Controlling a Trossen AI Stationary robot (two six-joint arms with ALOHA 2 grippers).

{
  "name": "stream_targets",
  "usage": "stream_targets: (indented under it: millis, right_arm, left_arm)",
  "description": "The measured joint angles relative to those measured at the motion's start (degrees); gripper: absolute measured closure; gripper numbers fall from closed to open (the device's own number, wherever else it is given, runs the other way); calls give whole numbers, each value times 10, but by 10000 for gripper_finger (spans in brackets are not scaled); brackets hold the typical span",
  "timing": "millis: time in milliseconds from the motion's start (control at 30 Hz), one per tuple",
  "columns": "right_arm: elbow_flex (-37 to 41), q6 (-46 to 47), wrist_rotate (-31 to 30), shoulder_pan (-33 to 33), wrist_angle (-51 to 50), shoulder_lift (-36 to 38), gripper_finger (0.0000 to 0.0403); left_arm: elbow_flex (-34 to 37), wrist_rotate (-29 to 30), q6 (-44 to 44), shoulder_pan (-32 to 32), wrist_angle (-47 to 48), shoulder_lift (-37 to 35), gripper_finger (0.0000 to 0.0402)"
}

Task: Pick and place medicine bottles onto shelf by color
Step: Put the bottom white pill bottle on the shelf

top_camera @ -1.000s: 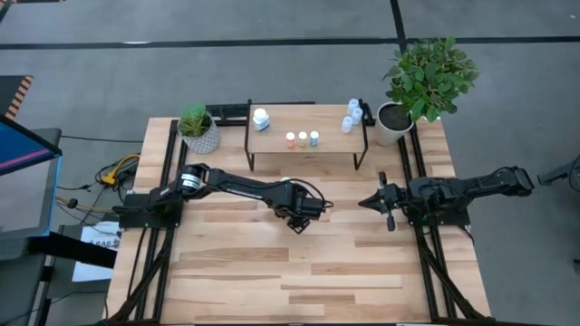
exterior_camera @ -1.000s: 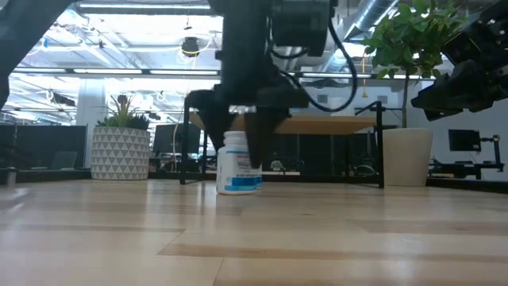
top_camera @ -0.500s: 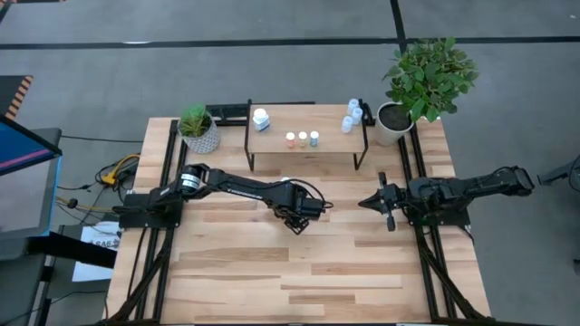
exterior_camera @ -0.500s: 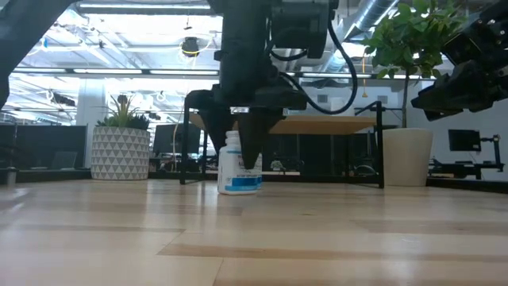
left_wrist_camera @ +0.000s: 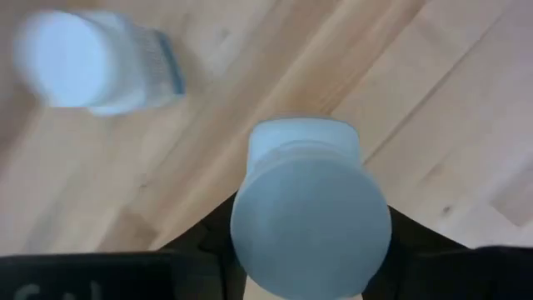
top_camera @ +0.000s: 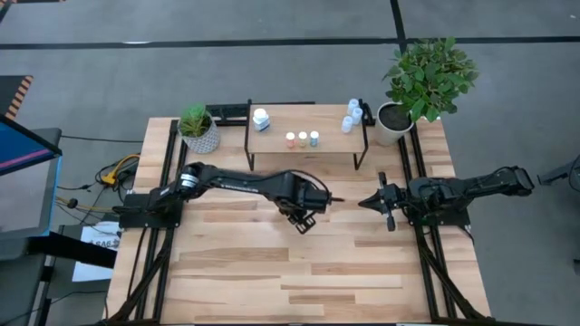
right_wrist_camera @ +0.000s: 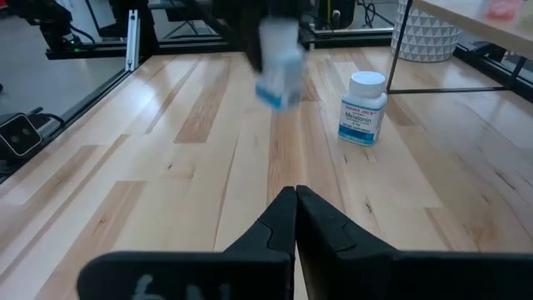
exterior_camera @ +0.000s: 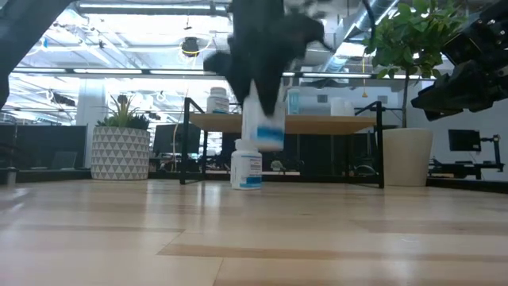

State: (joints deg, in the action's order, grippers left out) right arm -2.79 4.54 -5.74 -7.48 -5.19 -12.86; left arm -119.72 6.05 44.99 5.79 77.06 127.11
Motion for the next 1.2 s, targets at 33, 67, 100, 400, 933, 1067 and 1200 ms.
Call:
stream_targets:
  millis: [33,67,100,400,933,1067,1200]
  right_arm:
    - [0,0,0,0,0,0,370]
    - [0,0,0,0,0,0,370]
    - [0,0,0,0,0,0,370]
    - [0,0,0,0,1,2,370]
    - [0,0,0,0,3,-7,370]
    - [0,0,0,0,3,-7,370]
    - [0,0,0,0,2,-7,370]
  left_arm:
    - [-26,7,-2,-1,28,0,260]
    - [-52,17,-2,-3,57,0,257]
    - [-80,29,-2,-5,86,0,254]
    - [-138,101,-18,-68,126,-64,257]
    - [-136,108,-105,-216,130,-95,254]
    - [-136,108,-114,-241,130,-95,254]
    - [-136,104,-119,-255,130,-95,254]
